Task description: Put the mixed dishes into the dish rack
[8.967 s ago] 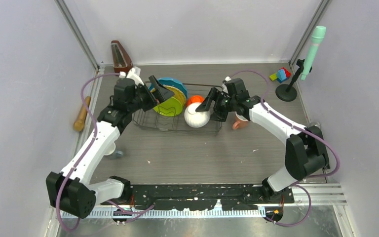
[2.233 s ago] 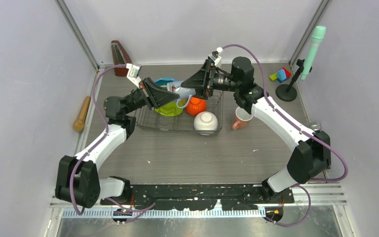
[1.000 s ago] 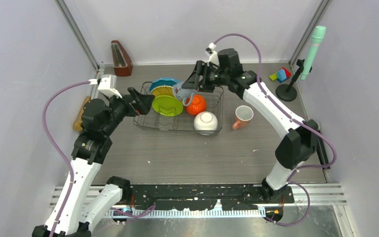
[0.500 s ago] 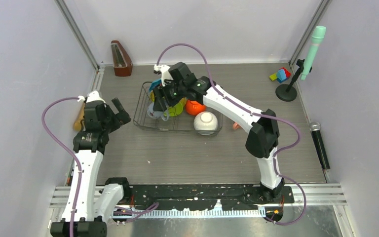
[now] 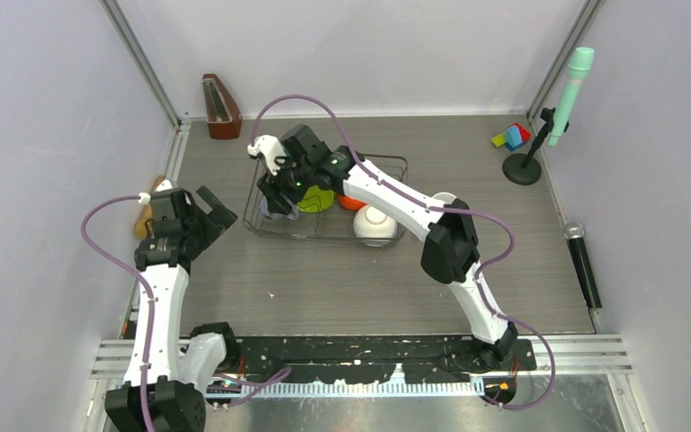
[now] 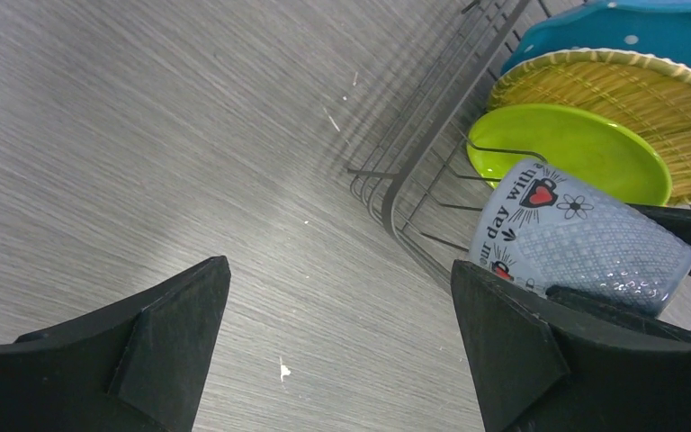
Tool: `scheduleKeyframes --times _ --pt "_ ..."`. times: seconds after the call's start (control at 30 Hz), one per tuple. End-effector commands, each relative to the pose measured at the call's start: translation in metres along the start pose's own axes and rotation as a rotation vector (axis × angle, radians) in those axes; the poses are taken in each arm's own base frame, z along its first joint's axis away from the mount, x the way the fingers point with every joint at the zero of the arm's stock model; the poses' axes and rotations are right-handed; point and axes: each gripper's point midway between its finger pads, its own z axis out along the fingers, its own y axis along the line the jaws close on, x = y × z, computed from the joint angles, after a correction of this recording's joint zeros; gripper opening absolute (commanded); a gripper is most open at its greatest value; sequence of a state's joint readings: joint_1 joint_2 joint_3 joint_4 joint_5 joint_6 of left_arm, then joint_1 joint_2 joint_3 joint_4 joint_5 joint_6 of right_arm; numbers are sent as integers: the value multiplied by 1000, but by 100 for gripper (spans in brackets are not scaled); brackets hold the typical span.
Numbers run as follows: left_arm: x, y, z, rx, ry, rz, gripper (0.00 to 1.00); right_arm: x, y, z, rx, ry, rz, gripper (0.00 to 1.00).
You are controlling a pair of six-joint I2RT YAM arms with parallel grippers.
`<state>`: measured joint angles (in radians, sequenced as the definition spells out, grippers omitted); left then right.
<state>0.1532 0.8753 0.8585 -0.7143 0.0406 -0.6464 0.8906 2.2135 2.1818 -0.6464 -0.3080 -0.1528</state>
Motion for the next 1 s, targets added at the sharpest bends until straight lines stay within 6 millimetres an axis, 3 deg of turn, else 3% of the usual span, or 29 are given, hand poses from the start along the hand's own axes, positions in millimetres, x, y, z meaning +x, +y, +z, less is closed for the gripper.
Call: scheduleKeyframes --times 0.0,0.27,0.43,0.97 --pt "2 0 6 8 23 -93 95 -40 0 -9 32 -98 -177 0" --pt "11 4 20 18 84 -187 91 -15 -2 15 71 -21 -245 0" --pt "16 4 26 28 91 -209 89 -10 -1 23 76 -4 -269 0" --pt "23 10 38 13 103 -239 73 34 -10 47 131 165 -328 0"
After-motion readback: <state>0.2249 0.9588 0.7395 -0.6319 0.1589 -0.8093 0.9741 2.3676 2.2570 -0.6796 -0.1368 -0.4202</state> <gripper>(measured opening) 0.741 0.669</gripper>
